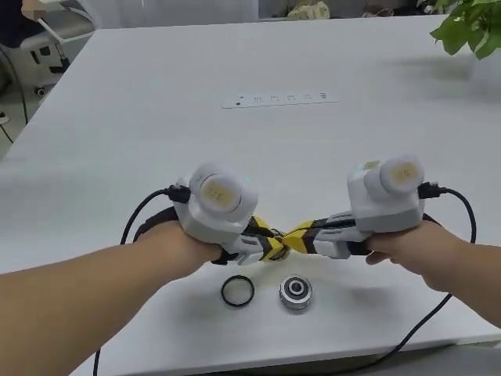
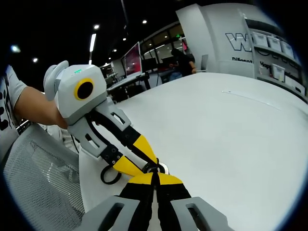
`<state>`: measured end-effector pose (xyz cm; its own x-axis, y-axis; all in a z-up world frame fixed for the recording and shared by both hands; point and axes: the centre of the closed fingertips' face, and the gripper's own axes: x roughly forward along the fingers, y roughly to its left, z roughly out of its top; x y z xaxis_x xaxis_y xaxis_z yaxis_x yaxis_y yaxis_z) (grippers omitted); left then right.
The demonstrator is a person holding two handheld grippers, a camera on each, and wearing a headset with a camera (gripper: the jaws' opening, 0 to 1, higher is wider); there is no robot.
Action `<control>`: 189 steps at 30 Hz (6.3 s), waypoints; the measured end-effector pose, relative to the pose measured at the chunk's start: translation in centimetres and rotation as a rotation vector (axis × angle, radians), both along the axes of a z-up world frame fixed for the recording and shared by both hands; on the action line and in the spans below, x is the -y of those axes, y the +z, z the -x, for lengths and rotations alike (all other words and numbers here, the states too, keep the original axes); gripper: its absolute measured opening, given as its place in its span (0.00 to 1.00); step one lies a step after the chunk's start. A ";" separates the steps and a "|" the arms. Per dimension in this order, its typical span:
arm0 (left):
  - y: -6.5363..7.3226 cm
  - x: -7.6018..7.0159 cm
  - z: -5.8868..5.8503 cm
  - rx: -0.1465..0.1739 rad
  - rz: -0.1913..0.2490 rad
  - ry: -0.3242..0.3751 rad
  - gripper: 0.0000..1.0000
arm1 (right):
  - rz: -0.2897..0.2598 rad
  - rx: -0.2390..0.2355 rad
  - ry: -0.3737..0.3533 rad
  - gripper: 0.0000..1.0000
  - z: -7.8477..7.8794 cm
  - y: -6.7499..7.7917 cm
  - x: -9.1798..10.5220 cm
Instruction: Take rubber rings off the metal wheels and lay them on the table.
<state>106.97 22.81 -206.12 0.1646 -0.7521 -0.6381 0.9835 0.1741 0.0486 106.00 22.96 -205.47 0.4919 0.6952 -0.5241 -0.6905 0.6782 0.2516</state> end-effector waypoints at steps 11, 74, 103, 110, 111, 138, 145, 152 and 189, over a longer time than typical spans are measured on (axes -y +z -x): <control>0.2 -0.3 0.6 0.008 -0.015 -0.027 0.13 | -0.003 0.002 0.007 0.00 0.1 0.3 -0.2; 7.0 -8.5 4.5 -0.046 0.170 0.055 0.53 | -0.100 0.011 0.046 0.00 0.8 3.1 -2.4; 7.4 -10.9 5.8 -0.040 0.186 0.093 0.61 | -0.123 -0.052 0.126 0.00 3.5 2.7 -5.9; 7.4 -11.5 5.8 -0.038 0.186 0.104 0.62 | -0.128 -0.076 0.148 0.00 4.0 2.3 -6.4; 7.4 -11.6 5.8 -0.039 0.187 0.105 0.62 | -0.127 -0.078 0.151 0.00 4.1 2.2 -6.4; 7.0 -12.5 6.4 -0.059 0.189 0.130 0.63 | -0.114 -0.171 0.174 0.00 4.8 -0.1 -6.9; 6.8 -12.7 6.5 -0.063 0.186 0.134 0.62 | -0.104 -0.176 0.158 0.00 4.5 -0.5 -6.7; 6.6 -12.7 6.7 -0.072 0.183 0.129 0.62 | -0.086 -0.188 0.143 0.00 4.4 -1.1 -6.5; 6.7 -11.8 6.9 -0.087 0.176 0.110 0.61 | -0.106 -0.145 0.107 0.07 3.3 0.7 -6.0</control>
<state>100.11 34.63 -199.46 0.2021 -0.8336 -0.5140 0.9573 0.2790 -0.0761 102.69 28.94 -204.81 0.3371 0.7946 -0.5050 -0.7085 0.5673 0.4198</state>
